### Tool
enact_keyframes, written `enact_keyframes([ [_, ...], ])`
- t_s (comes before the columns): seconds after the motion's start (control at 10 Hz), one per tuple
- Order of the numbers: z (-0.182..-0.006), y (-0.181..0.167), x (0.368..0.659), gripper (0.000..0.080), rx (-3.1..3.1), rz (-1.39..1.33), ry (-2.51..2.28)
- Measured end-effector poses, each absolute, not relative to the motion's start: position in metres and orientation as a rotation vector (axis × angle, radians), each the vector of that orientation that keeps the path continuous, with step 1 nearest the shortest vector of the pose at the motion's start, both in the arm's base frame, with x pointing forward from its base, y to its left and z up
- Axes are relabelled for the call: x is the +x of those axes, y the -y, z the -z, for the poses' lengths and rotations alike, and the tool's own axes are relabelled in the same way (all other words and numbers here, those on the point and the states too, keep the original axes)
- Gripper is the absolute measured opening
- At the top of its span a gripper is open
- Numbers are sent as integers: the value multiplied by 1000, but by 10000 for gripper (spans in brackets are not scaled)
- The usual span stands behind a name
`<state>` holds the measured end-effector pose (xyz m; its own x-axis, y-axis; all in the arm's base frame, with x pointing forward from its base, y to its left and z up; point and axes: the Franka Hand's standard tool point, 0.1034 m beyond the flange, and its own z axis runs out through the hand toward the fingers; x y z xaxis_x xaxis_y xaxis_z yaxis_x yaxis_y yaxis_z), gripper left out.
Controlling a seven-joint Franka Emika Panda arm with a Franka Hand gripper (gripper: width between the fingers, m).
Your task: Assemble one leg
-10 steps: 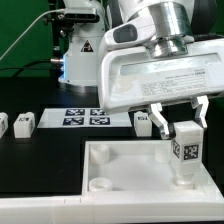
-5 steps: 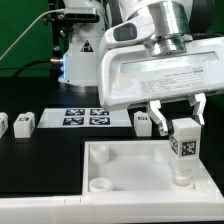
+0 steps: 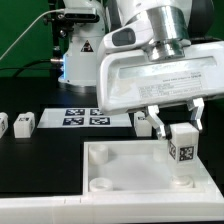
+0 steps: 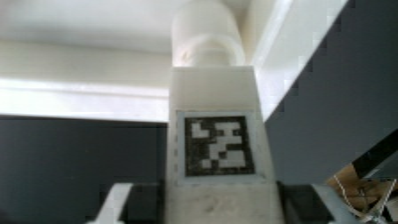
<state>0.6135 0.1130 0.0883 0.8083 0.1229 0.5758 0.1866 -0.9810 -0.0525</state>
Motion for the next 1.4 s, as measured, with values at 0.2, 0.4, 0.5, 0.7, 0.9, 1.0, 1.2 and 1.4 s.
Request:
enact_keyframes([
  [0.2, -88, -113, 614, 293, -2885, 907, 248],
  [0.4, -87, -116, 616, 293, -2875, 936, 248],
  [0.5, -88, -116, 616, 293, -2876, 934, 248],
  [0.7, -85, -116, 614, 302, -2884, 904, 251],
  [0.9, -84, -116, 613, 596, -2886, 896, 251],
  [1.0, -83, -116, 613, 596, -2886, 895, 251],
  [1.2, -83, -116, 613, 648, -2887, 894, 251],
  [1.4, -83, -116, 613, 649, -2887, 894, 251],
])
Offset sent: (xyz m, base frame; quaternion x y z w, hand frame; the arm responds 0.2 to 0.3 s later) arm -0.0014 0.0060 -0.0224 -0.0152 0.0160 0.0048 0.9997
